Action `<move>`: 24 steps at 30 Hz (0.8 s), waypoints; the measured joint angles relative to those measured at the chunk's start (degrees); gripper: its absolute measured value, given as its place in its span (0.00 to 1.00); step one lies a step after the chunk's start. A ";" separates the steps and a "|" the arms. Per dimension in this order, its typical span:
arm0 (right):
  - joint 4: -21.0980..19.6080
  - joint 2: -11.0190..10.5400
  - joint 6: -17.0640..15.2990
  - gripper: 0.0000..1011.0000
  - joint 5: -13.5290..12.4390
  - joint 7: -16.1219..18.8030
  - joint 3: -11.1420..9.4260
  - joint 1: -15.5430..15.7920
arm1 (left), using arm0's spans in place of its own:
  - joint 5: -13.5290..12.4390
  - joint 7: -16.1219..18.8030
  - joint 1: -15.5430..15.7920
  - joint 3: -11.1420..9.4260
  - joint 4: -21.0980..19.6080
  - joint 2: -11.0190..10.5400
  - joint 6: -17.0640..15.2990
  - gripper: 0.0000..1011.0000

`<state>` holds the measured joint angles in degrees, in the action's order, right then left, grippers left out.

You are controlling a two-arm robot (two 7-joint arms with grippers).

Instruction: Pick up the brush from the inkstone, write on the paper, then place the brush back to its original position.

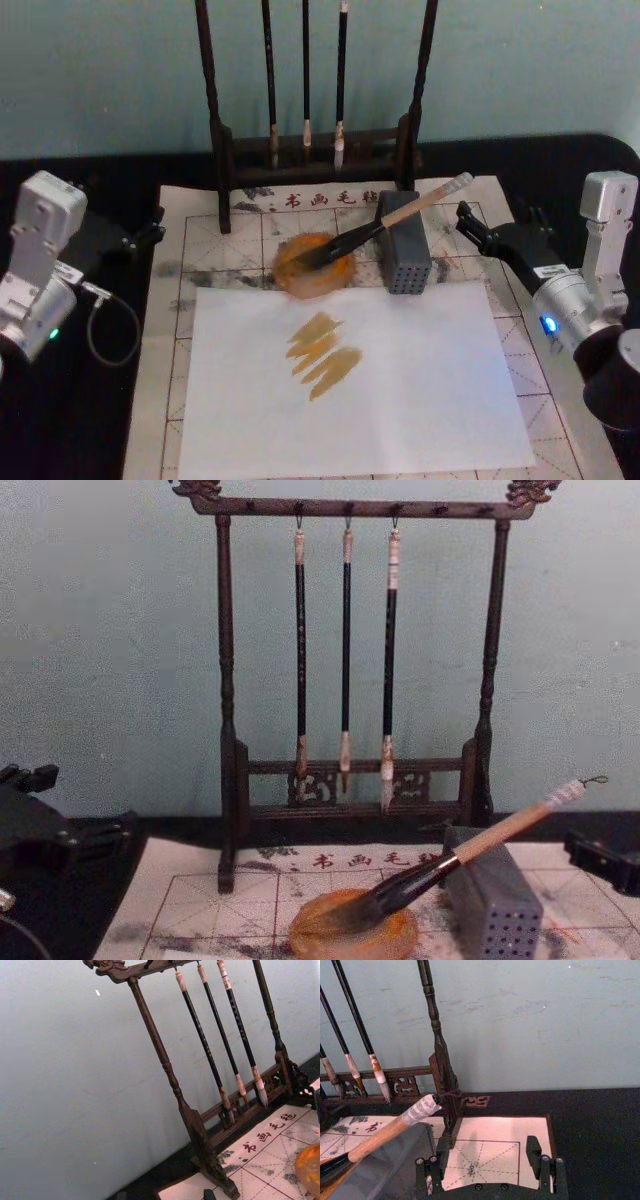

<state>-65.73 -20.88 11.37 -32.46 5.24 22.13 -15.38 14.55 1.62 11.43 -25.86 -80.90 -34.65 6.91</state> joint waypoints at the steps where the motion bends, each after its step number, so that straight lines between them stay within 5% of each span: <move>1: 0.00 0.00 0.00 0.99 0.00 0.00 0.00 0.00 | 0.00 0.00 0.00 0.00 0.00 0.00 0.00 0.99; 24: 0.00 0.00 0.00 0.99 0.00 0.00 0.00 0.00 | 0.00 0.00 0.01 0.00 0.00 0.00 0.00 0.99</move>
<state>-65.73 -20.88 11.38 -32.46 5.24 22.13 -15.39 14.55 1.62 11.43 -25.86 -80.90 -34.64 6.91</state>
